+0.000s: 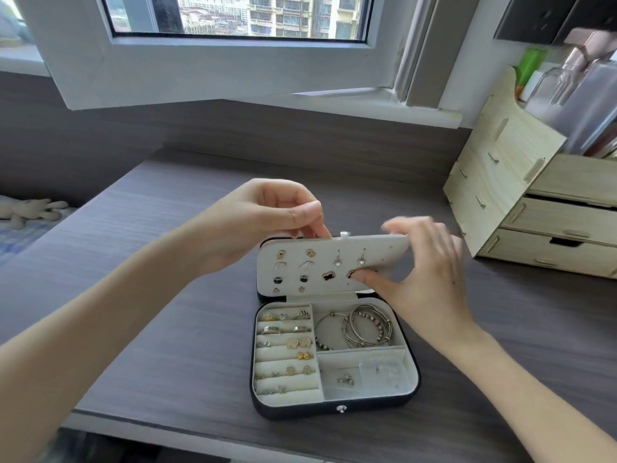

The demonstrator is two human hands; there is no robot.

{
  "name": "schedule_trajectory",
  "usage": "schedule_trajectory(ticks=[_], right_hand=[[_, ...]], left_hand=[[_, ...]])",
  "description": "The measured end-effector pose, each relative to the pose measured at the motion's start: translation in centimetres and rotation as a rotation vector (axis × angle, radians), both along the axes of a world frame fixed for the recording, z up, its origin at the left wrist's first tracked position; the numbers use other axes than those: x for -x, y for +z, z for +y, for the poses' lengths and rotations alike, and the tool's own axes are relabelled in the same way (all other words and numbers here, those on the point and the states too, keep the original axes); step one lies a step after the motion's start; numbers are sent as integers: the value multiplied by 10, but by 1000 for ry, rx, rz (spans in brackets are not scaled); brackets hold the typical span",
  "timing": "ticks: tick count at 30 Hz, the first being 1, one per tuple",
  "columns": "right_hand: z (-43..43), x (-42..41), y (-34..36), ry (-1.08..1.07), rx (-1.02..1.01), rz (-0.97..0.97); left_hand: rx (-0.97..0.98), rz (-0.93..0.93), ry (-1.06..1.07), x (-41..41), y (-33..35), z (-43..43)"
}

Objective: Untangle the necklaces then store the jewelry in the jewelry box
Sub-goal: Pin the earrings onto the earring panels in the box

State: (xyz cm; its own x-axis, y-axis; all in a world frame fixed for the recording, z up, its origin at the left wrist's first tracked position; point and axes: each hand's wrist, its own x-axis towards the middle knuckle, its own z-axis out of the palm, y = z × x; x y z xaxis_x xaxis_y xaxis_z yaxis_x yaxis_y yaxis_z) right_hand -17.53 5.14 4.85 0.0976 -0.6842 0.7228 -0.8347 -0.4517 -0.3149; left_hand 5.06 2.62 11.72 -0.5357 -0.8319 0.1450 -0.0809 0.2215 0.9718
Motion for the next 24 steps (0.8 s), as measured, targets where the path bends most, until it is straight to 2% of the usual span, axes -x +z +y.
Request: schedule_trajectory(ticks=[2,5,9,12,16,24], right_hand=[[-2,5,-3,76,15,-5],[-1,9,-7,82,157,87],[7,9,-16,88,365,142],[9,11,-25,107,448,155],[9,14,-28,132,485,167],[7,14,-30,134,483,157]], left_hand=[[-16,-21,-93,-2,0,-3],[-39,-36,-66,1,-7,-10],[1,-280,-62,14,-31,-19],[-24,-386,-128,23,-41,-20],[-52,-449,-265,32,-44,-19],[-73,-441,-356,37,-48,-27]])
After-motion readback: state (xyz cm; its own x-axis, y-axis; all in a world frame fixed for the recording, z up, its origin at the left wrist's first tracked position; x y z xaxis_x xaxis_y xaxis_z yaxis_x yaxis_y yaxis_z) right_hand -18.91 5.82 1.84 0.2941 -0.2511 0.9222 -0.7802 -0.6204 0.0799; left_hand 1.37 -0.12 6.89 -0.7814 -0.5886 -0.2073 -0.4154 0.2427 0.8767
